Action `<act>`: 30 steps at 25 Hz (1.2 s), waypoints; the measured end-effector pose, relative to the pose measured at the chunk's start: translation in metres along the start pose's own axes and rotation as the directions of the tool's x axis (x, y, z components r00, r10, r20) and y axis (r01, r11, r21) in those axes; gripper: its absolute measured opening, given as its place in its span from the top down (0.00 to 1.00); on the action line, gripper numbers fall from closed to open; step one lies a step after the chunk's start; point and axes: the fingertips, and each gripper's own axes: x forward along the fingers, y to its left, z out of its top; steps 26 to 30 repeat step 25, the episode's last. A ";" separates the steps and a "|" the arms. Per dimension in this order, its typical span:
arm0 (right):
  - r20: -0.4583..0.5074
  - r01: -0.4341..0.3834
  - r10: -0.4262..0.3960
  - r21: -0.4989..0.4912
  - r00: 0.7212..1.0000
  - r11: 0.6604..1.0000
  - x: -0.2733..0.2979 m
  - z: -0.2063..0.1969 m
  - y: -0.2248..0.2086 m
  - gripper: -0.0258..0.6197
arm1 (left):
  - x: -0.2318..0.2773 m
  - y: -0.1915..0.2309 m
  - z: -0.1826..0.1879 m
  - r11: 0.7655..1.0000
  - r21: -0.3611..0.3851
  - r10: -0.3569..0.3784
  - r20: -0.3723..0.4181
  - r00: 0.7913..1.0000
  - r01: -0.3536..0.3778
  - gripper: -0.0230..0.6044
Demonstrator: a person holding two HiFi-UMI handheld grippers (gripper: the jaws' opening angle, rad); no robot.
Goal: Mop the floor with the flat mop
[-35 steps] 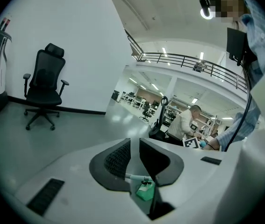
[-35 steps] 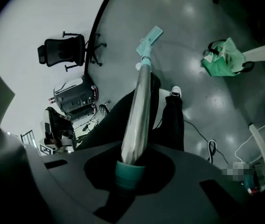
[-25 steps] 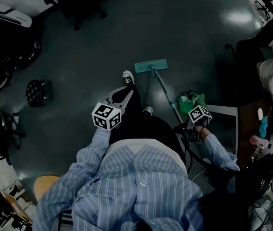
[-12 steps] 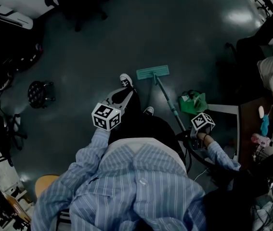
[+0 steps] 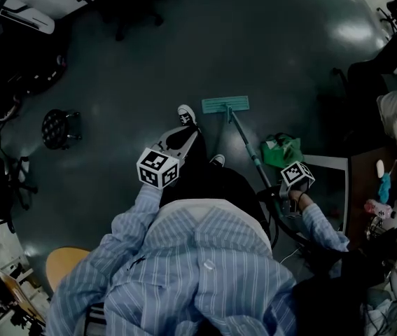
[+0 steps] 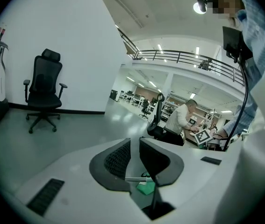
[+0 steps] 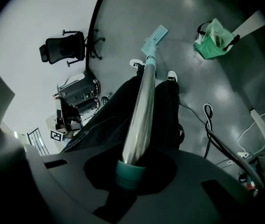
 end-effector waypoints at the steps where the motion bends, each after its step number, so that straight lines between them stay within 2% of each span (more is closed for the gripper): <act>1: -0.001 -0.003 0.003 -0.001 1.000 1.000 0.001 -0.001 0.001 0.91 | -0.001 0.000 0.000 1.000 0.002 -0.001 0.001 1.000 0.001 0.87; 7: -0.018 0.012 -0.012 -0.040 1.000 0.999 0.007 -0.004 0.005 0.91 | -0.004 -0.004 -0.002 1.000 0.019 -0.012 0.000 1.000 0.012 0.87; 30: -0.008 0.012 -0.012 -0.044 1.000 0.999 0.018 -0.007 0.009 0.91 | -0.016 0.000 -0.002 1.000 0.009 -0.006 0.022 1.000 0.005 0.87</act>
